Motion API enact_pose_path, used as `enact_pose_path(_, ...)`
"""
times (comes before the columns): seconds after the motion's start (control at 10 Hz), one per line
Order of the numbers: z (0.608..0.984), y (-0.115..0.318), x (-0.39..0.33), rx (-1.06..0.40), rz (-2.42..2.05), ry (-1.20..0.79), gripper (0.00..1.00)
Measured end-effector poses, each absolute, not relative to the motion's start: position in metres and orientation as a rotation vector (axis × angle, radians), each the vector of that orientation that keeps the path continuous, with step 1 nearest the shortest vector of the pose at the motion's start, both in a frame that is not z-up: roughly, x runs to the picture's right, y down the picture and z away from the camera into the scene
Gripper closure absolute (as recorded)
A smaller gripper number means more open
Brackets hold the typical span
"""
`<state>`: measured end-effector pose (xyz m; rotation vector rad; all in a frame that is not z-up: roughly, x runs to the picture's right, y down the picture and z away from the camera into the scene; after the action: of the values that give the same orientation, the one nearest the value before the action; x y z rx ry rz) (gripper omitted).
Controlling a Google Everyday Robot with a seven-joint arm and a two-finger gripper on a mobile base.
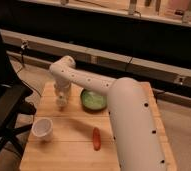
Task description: Place the bottle in the ceramic bowl
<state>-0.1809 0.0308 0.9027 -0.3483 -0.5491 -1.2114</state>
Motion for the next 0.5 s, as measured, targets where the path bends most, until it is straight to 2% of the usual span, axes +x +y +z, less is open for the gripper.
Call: enact_pose_path(0.5,0.902,0.013,-0.156,-0.342,-1.185,-0.537,1.0)
